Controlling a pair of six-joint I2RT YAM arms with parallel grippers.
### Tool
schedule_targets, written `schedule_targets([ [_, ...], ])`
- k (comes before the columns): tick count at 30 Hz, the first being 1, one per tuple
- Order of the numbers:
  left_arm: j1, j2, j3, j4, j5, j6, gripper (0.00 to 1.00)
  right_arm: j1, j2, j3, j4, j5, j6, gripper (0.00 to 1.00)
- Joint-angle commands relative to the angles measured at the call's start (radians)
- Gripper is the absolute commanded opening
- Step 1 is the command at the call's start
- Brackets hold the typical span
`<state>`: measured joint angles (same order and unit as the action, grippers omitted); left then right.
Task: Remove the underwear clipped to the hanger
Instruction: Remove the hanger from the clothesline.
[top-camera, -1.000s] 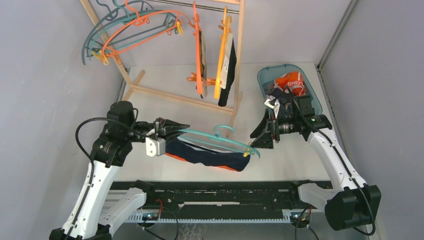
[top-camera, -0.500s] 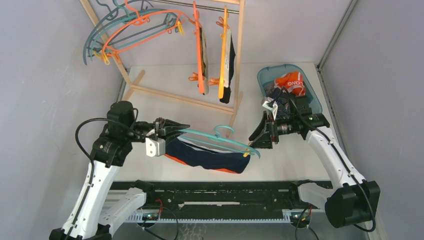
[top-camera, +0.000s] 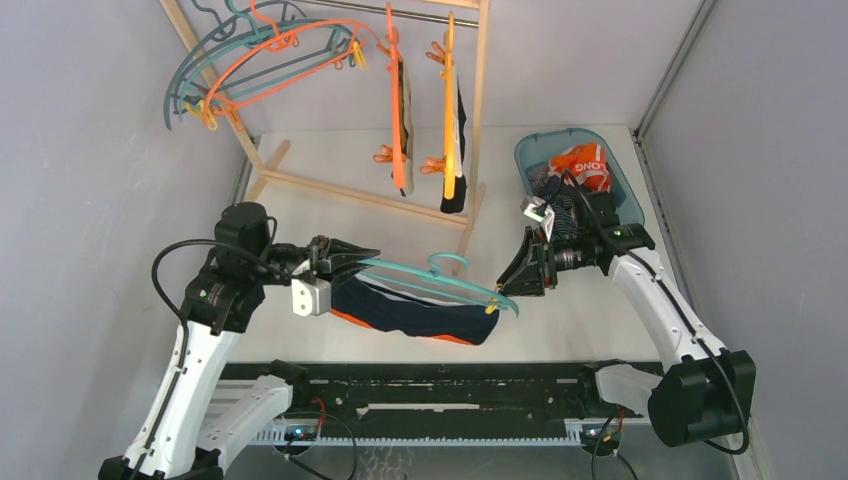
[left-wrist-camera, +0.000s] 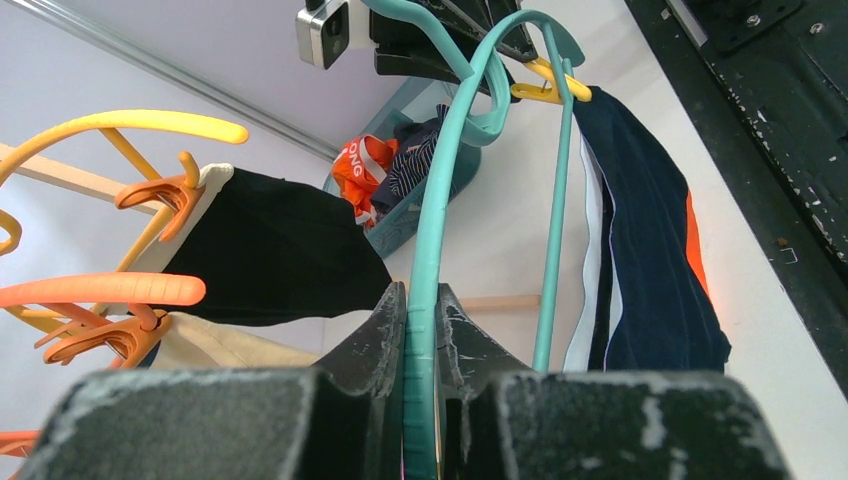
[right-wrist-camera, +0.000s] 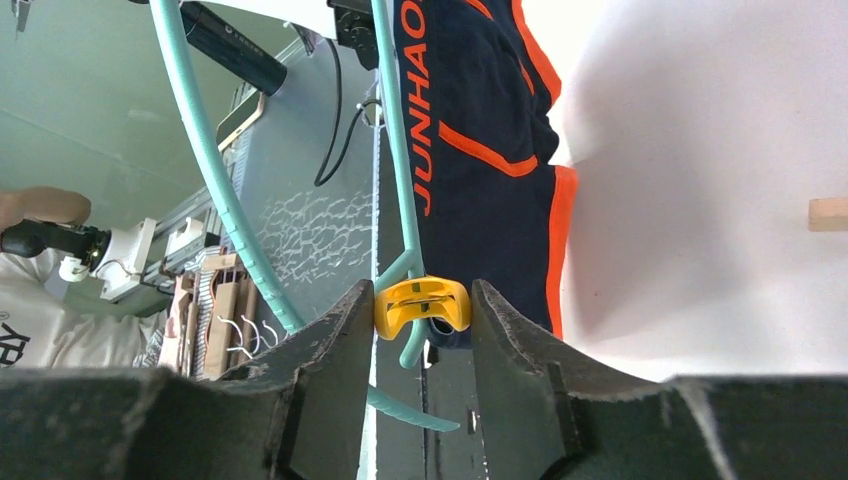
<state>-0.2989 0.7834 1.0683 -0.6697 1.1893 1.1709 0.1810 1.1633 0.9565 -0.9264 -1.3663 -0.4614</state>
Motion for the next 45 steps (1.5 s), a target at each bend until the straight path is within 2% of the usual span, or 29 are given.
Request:
schedule_targets([
  [1, -0.002, -0.009, 0.009, 0.019, 0.025, 0.029, 0.00, -0.001, -0.011, 0.011, 0.007, -0.046, -0.037, 0.37],
  [21, -0.002, 0.005, 0.035, 0.022, -0.015, 0.037, 0.00, -0.006, -0.040, 0.011, 0.044, -0.033, -0.012, 0.15],
  [33, -0.002, 0.003, 0.036, 0.096, -0.049, -0.051, 0.00, 0.023, -0.044, 0.011, 0.042, 0.008, -0.019, 0.06],
  [40, -0.002, 0.000, 0.035, 0.119, -0.055, -0.078, 0.00, 0.037, -0.042, 0.011, 0.050, 0.035, -0.013, 0.07],
  [43, -0.002, 0.000, 0.031, 0.124, -0.059, -0.079, 0.00, 0.037, -0.044, 0.011, 0.061, 0.033, 0.000, 0.16],
  [45, -0.002, 0.000, 0.030, 0.125, -0.059, -0.080, 0.00, 0.037, -0.046, 0.011, 0.064, 0.033, 0.006, 0.26],
])
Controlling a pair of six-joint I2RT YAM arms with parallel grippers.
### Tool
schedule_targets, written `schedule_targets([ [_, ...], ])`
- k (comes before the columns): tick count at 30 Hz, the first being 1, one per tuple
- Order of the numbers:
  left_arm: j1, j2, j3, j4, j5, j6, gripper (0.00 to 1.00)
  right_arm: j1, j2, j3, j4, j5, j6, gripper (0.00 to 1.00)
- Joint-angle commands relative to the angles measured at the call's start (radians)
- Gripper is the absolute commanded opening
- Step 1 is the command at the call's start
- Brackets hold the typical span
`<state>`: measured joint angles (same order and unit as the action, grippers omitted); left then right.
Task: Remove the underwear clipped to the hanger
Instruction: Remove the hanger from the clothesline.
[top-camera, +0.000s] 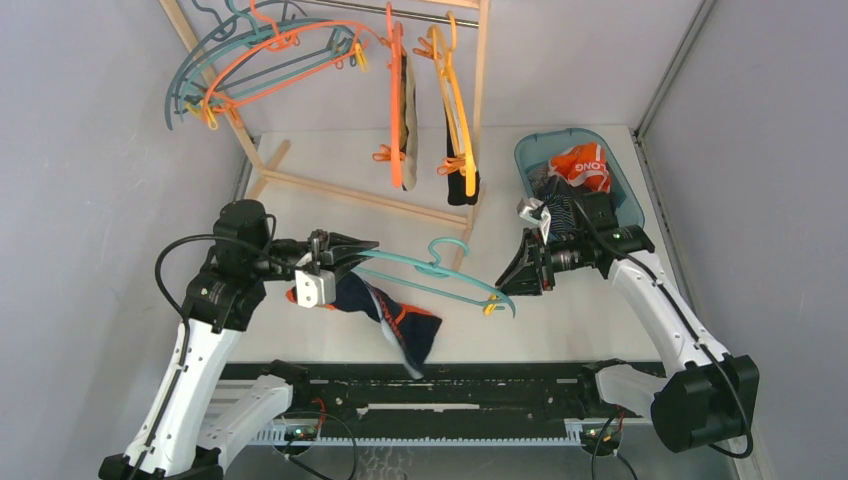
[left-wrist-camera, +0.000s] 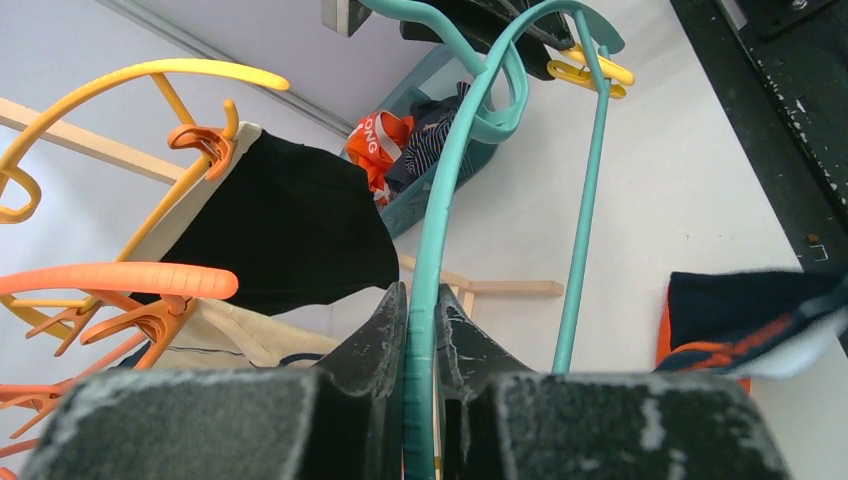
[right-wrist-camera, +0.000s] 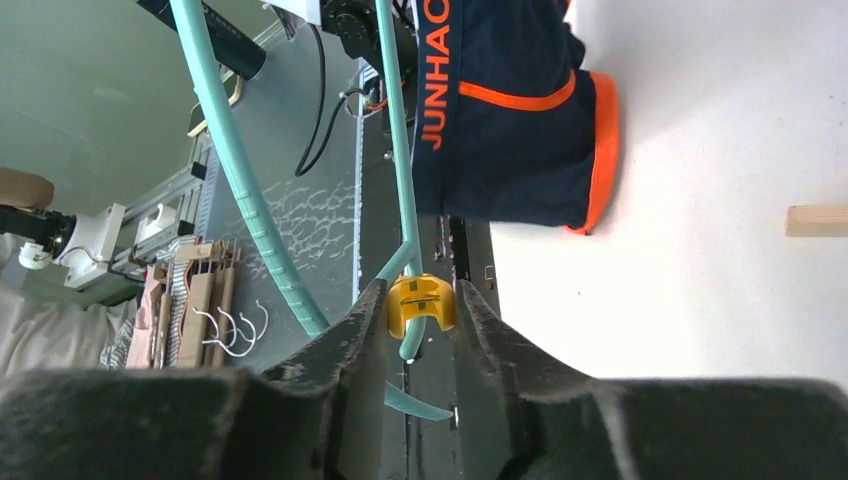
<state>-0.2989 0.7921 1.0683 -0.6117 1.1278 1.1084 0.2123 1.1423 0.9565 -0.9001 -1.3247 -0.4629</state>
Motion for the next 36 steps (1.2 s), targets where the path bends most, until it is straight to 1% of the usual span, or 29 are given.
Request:
schedule_targets([
  [1, -0.002, -0.008, 0.030, 0.066, 0.003, -0.019, 0.00, 0.004, -0.026, 0.011, 0.038, -0.009, 0.009, 0.31],
  [3, -0.001, -0.009, 0.028, 0.066, 0.003, -0.020, 0.00, 0.003, -0.028, 0.012, 0.040, -0.007, 0.012, 0.40],
  [6, -0.002, -0.009, 0.026, 0.068, 0.003, -0.019, 0.00, 0.000, -0.033, 0.011, 0.046, -0.003, 0.023, 0.49],
  [10, -0.001, -0.011, 0.018, 0.068, 0.003, -0.016, 0.00, -0.020, -0.044, 0.012, 0.082, -0.001, 0.064, 0.57],
  [15, -0.001, -0.017, -0.004, 0.068, -0.003, -0.004, 0.00, -0.077, -0.082, 0.022, 0.185, -0.003, 0.169, 0.67],
  [19, -0.001, -0.025, -0.027, 0.096, -0.010, -0.032, 0.00, -0.106, -0.098, 0.076, 0.178, 0.009, 0.178, 0.71],
  [24, -0.001, -0.037, -0.066, 0.198, -0.039, -0.138, 0.00, -0.122, -0.130, 0.140, 0.180, 0.035, 0.187, 0.73],
  [28, -0.001, -0.041, -0.088, 0.277, -0.063, -0.236, 0.00, -0.122, -0.179, 0.156, 0.221, 0.071, 0.191, 0.74],
  [32, -0.001, -0.033, -0.090, 0.327, -0.062, -0.304, 0.00, -0.084, -0.212, 0.159, 0.247, 0.133, 0.174, 0.74],
  [36, -0.006, -0.024, -0.082, 0.348, -0.065, -0.340, 0.00, 0.014, -0.214, 0.188, 0.207, 0.247, 0.109, 0.74],
])
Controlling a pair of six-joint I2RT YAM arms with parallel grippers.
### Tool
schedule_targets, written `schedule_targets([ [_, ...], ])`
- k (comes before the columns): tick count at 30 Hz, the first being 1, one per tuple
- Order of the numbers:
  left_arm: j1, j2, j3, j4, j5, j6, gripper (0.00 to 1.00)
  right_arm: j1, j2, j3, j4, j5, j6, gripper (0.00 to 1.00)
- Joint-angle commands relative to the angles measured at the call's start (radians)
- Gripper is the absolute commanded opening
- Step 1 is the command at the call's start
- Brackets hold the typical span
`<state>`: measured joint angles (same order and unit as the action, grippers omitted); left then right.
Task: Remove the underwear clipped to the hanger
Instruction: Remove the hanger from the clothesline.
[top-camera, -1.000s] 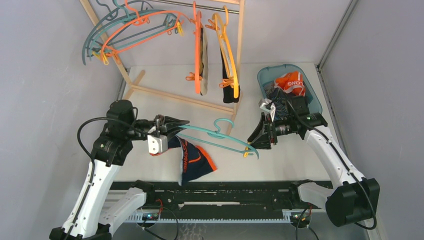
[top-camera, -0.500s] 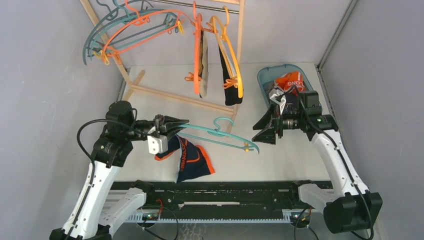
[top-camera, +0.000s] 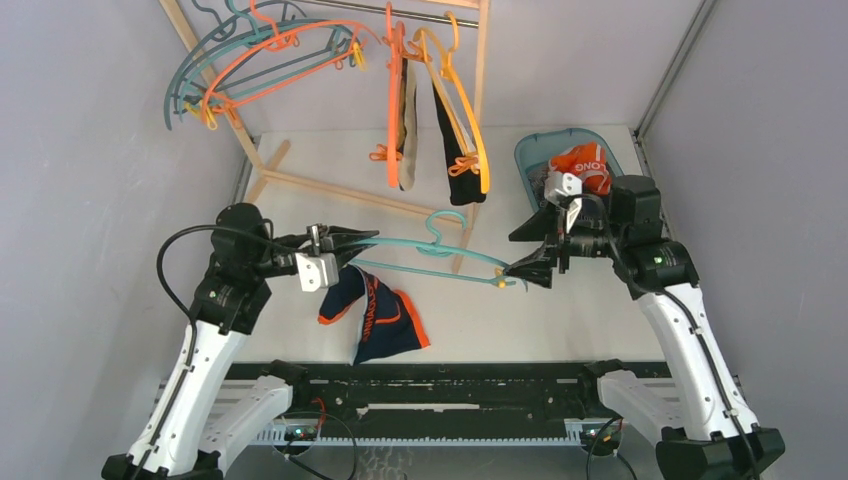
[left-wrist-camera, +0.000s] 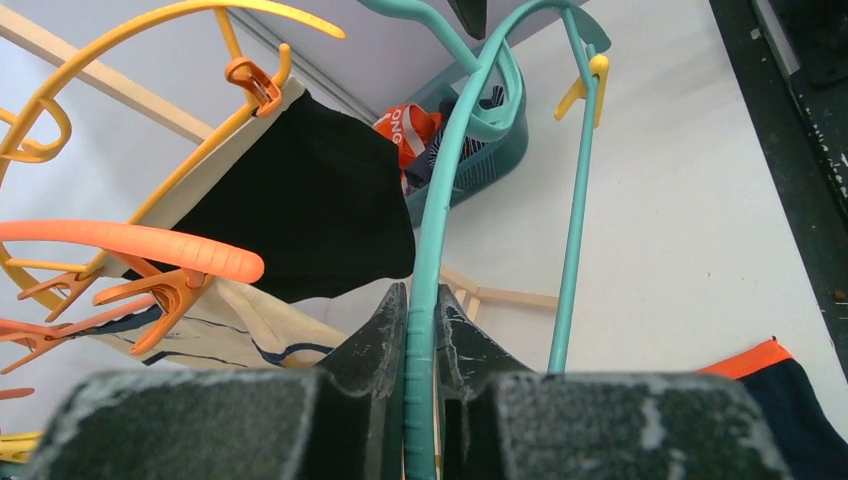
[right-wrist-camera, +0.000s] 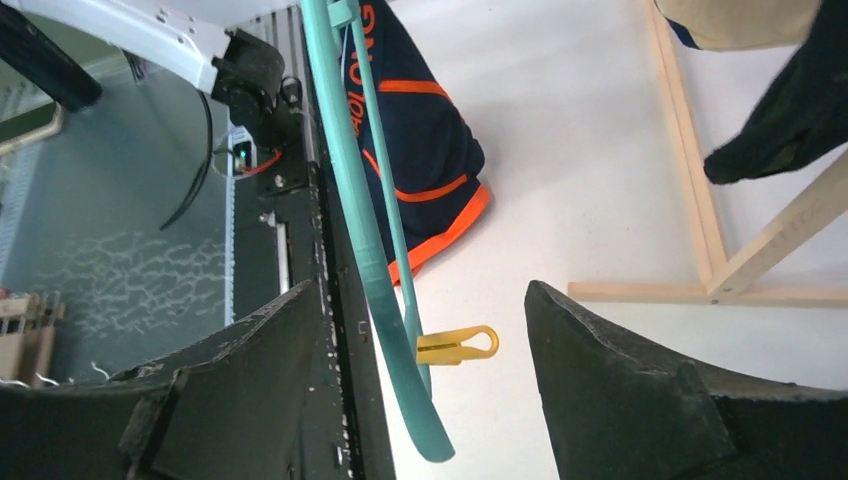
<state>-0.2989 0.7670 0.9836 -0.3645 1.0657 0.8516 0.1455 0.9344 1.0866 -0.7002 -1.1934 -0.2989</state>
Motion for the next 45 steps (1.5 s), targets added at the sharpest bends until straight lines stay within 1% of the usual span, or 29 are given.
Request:
schedule_targets([
  [1, -0.007, 0.003, 0.003, 0.104, -0.004, -0.090, 0.00, 0.106, -0.006, 0.062, 0.006, 0.147, -0.063, 0.73],
  [3, -0.009, 0.004, 0.003, 0.106, -0.001, -0.097, 0.00, 0.152, -0.005, 0.065, 0.017, 0.199, -0.069, 0.72],
  [6, -0.013, 0.006, 0.000, 0.107, 0.004, -0.102, 0.00, 0.205, 0.001, 0.067, 0.030, 0.237, -0.083, 0.67],
  [15, -0.034, 0.013, -0.014, 0.107, -0.020, -0.110, 0.00, 0.308, 0.045, 0.116, 0.030, 0.313, -0.124, 0.43],
  [20, -0.047, 0.015, -0.016, 0.107, -0.044, -0.114, 0.00, 0.334, 0.063, 0.130, 0.027, 0.333, -0.136, 0.31],
  [30, -0.051, 0.006, -0.031, 0.107, -0.094, -0.133, 0.01, 0.342, 0.061, 0.130, -0.005, 0.383, -0.195, 0.00],
  [31, -0.050, 0.002, -0.034, 0.107, -0.099, -0.134, 0.02, 0.342, 0.060, 0.129, -0.010, 0.388, -0.205, 0.00],
  [34, -0.051, -0.008, -0.051, 0.106, -0.106, -0.135, 0.13, 0.342, 0.057, 0.128, -0.015, 0.406, -0.232, 0.00],
  [37, -0.050, -0.019, -0.064, 0.105, -0.108, -0.137, 0.32, 0.342, 0.048, 0.116, 0.003, 0.430, -0.259, 0.00],
  [42, -0.051, -0.031, -0.063, 0.090, -0.127, -0.164, 0.59, 0.342, 0.033, 0.086, 0.025, 0.463, -0.318, 0.00],
  [45, -0.051, -0.029, -0.042, 0.049, -0.135, -0.167, 0.69, 0.341, 0.010, 0.053, 0.048, 0.479, -0.342, 0.00],
])
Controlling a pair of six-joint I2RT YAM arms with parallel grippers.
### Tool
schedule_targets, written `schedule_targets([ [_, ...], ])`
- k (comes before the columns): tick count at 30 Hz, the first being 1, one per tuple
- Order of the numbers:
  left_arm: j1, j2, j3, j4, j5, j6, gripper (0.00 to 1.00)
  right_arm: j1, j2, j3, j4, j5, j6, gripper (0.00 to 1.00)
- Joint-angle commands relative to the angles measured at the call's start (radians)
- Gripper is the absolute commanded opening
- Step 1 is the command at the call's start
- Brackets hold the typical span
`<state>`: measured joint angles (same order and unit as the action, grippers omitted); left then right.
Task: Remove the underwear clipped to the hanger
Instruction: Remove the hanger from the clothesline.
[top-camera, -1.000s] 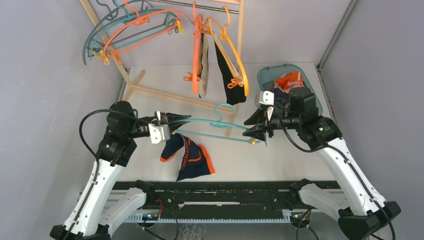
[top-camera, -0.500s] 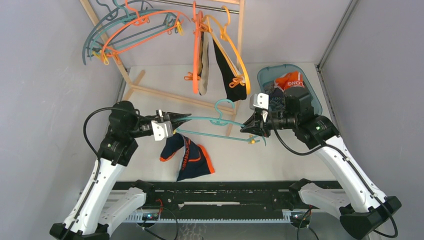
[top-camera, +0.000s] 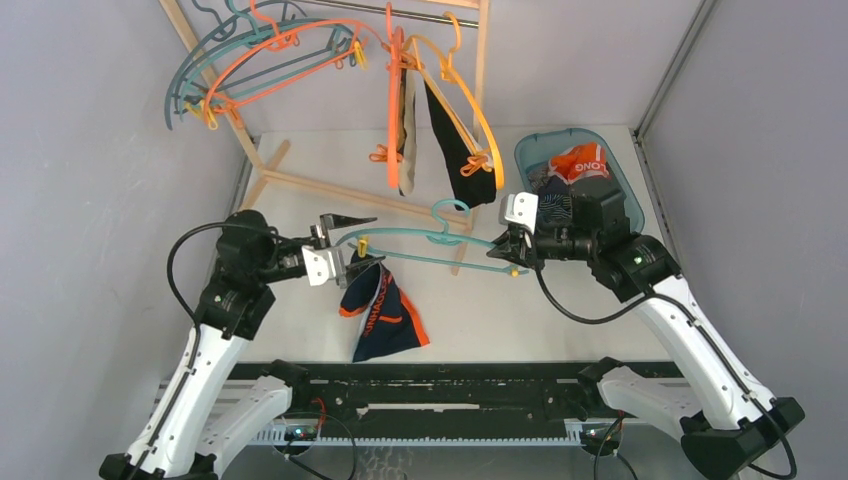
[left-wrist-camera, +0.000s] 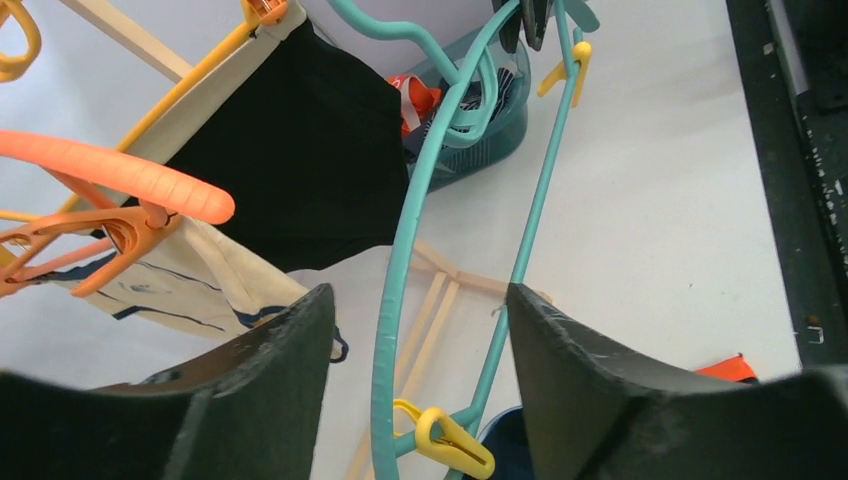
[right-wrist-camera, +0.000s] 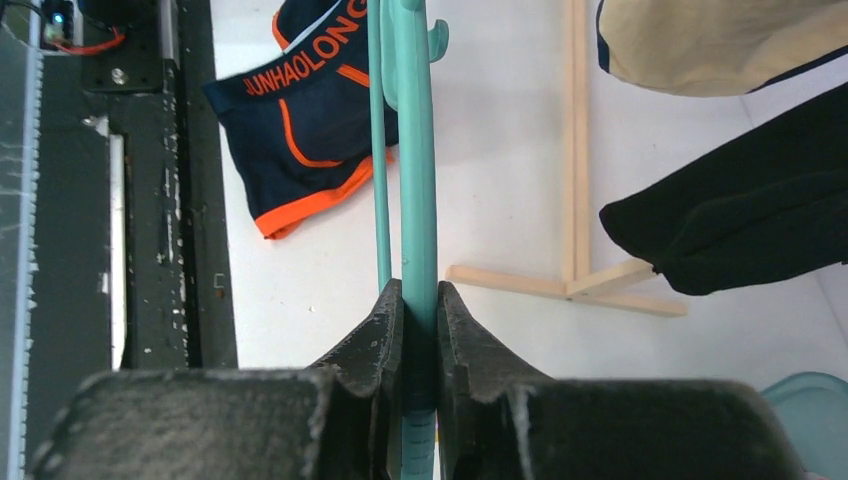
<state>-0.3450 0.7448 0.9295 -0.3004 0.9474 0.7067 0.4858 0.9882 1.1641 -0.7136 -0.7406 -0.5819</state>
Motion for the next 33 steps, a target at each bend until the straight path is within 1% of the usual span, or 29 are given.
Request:
schedule_targets([
  [1, -0.004, -0.007, 0.020, -0.027, -0.020, -0.030, 0.71, 0.001, -0.055, -0.039, 0.065, 0.029, -0.068, 0.00],
  [2, -0.004, -0.008, 0.027, -0.037, -0.025, -0.045, 0.76, 0.002, -0.068, -0.051, 0.068, 0.033, -0.080, 0.00],
  [5, -0.002, -0.010, 0.056, -0.065, -0.055, -0.118, 0.82, 0.001, -0.119, -0.097, 0.076, 0.044, -0.129, 0.00],
  [8, -0.002, -0.015, 0.076, -0.083, -0.103, -0.210, 0.84, -0.001, -0.181, -0.146, 0.083, 0.038, -0.179, 0.00],
  [11, 0.005, -0.013, 0.105, -0.118, -0.181, -0.316, 0.84, -0.005, -0.241, -0.184, 0.074, 0.025, -0.217, 0.00],
  [13, 0.006, -0.008, 0.134, -0.175, -0.232, -0.351, 0.84, -0.012, -0.273, -0.208, 0.064, 0.009, -0.250, 0.00],
  [15, 0.009, -0.006, 0.162, -0.235, -0.255, -0.367, 0.86, -0.021, -0.293, -0.226, 0.054, -0.010, -0.260, 0.00],
  [19, 0.009, -0.017, 0.179, -0.342, -0.225, -0.313, 0.87, -0.048, -0.308, -0.247, 0.043, -0.058, -0.248, 0.00],
  [22, 0.008, -0.035, 0.164, -0.405, -0.183, -0.220, 0.89, -0.069, -0.317, -0.258, 0.040, -0.089, -0.241, 0.00],
  [25, 0.007, -0.043, 0.149, -0.490, -0.138, -0.088, 0.92, -0.081, -0.322, -0.261, 0.041, -0.113, -0.233, 0.00],
  [30, -0.011, -0.021, 0.128, -0.508, -0.123, 0.001, 0.97, -0.086, -0.314, -0.261, 0.039, -0.131, -0.226, 0.00],
  [33, -0.048, 0.017, 0.132, -0.536, -0.157, 0.069, 0.99, -0.086, -0.311, -0.262, 0.039, -0.130, -0.226, 0.00],
])
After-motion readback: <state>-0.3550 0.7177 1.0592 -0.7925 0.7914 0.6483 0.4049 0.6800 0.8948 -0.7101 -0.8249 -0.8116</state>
